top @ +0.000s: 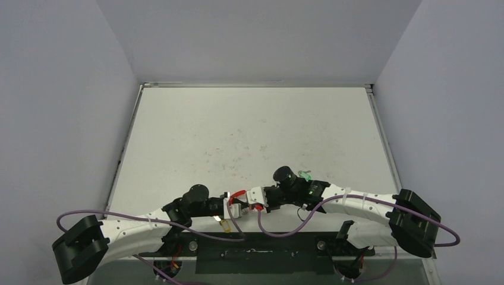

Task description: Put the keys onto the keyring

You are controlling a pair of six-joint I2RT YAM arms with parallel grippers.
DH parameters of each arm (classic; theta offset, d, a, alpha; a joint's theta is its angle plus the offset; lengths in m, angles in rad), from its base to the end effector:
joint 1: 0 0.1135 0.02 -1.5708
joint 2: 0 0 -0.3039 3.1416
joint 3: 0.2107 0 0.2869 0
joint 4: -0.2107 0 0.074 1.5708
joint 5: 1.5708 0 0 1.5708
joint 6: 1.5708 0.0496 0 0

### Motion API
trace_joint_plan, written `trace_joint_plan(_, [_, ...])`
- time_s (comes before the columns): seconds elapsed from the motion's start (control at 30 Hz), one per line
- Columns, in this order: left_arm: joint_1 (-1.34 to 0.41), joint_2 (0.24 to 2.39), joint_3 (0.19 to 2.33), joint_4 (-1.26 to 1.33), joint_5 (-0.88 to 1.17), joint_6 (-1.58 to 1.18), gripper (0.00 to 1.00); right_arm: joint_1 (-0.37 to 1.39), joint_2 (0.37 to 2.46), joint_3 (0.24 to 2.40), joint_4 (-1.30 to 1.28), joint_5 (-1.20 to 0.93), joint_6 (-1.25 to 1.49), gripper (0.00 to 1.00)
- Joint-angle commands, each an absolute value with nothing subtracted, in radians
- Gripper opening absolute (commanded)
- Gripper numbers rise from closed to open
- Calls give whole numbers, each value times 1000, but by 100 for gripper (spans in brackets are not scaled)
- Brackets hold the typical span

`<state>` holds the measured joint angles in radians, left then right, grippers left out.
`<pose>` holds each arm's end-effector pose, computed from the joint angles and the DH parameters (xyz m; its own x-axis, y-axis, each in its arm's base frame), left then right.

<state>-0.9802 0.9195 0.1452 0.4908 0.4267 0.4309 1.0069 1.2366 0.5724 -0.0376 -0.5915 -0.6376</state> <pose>0.0903 -0.1715 0.1686 0.2667 0.2850 -0.9207 0.9531 0.0637 0.2958 0.1189 0.2397 0.2005 0.2758 -0.4883 -0.8279 -0.9520 -0.2575 -0.1653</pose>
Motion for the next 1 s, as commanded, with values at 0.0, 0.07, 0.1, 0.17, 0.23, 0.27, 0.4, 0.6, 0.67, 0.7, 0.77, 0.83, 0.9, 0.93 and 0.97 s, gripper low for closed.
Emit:
trace_joint_plan(0.0, [-988, 887, 136, 493, 421, 433, 0, 1001, 1214, 595, 44, -595, -616, 0])
trace_joint_plan(0.07, [-988, 880, 131, 483, 411, 430, 0, 999, 1214, 596, 47, -595, -612, 0])
trace_joint_plan(0.1, [-989, 877, 130, 472, 404, 428, 0, 998, 1212, 594, 48, -596, -611, 0])
trace_joint_plan(0.17, [-988, 870, 132, 452, 394, 428, 0, 997, 1210, 590, 53, -600, -609, 0])
trace_joint_plan(0.23, [-988, 859, 131, 435, 381, 424, 0, 997, 1209, 589, 54, -600, -608, 0])
trace_joint_plan(0.27, [-988, 853, 130, 429, 375, 424, 0, 996, 1208, 588, 53, -601, -608, 0])
trace_joint_plan(0.4, [-989, 838, 120, 424, 356, 418, 0, 996, 1209, 588, 48, -604, -609, 0])
trace_joint_plan(0.6, [-989, 842, 120, 427, 344, 413, 0, 1000, 1242, 577, 77, -612, -592, 8])
trace_joint_plan(0.67, [-990, 843, 121, 431, 342, 411, 0, 1006, 1259, 569, 107, -610, -577, 17])
trace_joint_plan(0.7, [-990, 843, 120, 433, 340, 409, 0, 1010, 1269, 566, 119, -610, -571, 18])
trace_joint_plan(0.77, [-989, 842, 122, 434, 336, 408, 0, 1018, 1289, 565, 137, -606, -559, 23])
trace_joint_plan(0.83, [-989, 842, 121, 435, 333, 407, 0, 1027, 1311, 565, 152, -596, -549, 27])
trace_joint_plan(0.9, [-991, 840, 121, 435, 330, 407, 0, 1037, 1331, 566, 160, -571, -539, 28])
trace_joint_plan(0.93, [-991, 839, 122, 434, 330, 407, 0, 1040, 1339, 567, 161, -560, -535, 30])
trace_joint_plan(0.97, [-991, 838, 124, 434, 330, 407, 0, 1043, 1346, 567, 162, -550, -533, 30])
